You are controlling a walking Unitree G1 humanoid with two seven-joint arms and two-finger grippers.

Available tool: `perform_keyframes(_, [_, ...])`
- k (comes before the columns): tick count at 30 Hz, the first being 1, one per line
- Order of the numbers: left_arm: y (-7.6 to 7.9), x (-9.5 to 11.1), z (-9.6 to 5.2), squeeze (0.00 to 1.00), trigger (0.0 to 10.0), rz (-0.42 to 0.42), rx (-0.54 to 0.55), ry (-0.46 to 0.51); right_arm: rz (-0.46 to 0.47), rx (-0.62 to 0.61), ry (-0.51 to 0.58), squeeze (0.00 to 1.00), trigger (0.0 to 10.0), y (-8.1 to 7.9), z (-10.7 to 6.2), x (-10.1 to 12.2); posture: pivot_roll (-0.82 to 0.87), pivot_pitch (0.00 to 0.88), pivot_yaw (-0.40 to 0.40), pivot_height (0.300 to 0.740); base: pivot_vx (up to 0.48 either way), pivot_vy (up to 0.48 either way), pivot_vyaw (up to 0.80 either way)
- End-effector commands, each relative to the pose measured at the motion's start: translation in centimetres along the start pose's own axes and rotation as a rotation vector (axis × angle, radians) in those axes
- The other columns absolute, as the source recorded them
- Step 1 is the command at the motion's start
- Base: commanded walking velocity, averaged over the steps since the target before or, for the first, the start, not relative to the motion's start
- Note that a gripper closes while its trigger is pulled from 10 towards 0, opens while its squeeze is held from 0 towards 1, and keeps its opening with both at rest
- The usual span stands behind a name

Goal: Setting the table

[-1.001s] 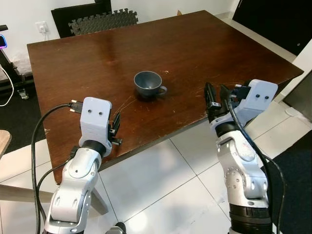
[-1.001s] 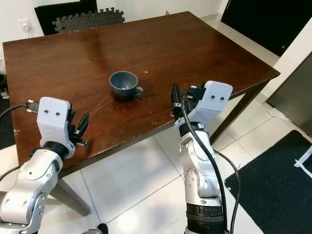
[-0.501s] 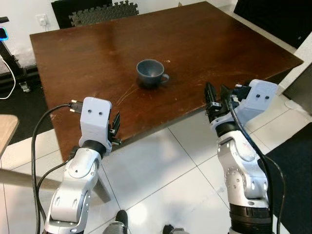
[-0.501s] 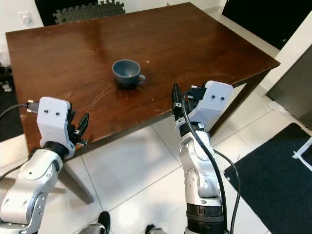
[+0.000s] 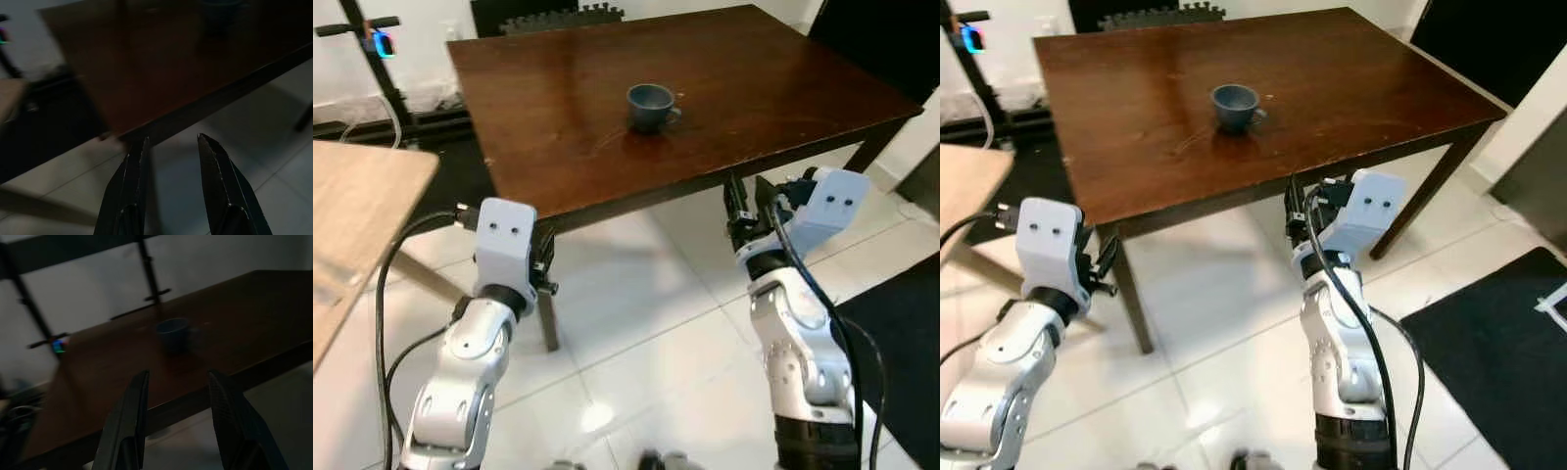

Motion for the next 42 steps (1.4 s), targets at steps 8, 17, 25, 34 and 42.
perform_keyframes(8, [-0.27,-0.66,-0.14,0.0,10.0,0.008,0.019,-0.026,-0.002,-0.012,-0.012,0.0,10.0,0.41,-0.17,-0.23,0.05,0.133,0.036,0.74,0.0,0.0,0.0])
perform_keyframes(17, [-0.38,-0.67,-0.19,0.0,10.0,0.004,0.026,-0.028,-0.001,-0.012,-0.013,0.0,10.0,0.36,-0.14,-0.2,0.05,0.134,0.035,0.74,0.0,0.0,0.0])
perform_keyframes(25, [-0.34,-0.74,-0.22,0.0,10.0,0.005,0.026,-0.032,-0.036,-0.021,-0.03,0.0,10.0,0.65,-0.03,-0.44,0.05,0.134,0.034,0.74,0.0,0.0,0.49])
perform_keyframes(34, [-0.27,-0.76,-0.21,0.0,10.0,0.006,0.024,-0.034,-0.036,-0.028,-0.025,0.0,10.0,0.77,0.08,-0.34,0.05,0.135,0.034,0.74,0.0,0.0,0.78])
perform_keyframes(42, [-0.25,-0.78,-0.24,0.0,10.0,0.006,0.023,-0.037,-0.035,-0.031,-0.026,0.0,10.0,0.78,0.03,-0.35,0.05,0.135,0.037,0.74,0.0,0.0,0.78])
Point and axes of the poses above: a point about 5 cm out from each wrist's last joint towards the gripper, its own z axis pointing out of the wrist towards the gripper, its own x axis along the axis of the wrist's last joint, y = z × x, the point moved 6 cm from there along z, pointing out of the wrist towards the gripper, and after that the axes turned 11 degrees about -z, right-handed, at the moved point
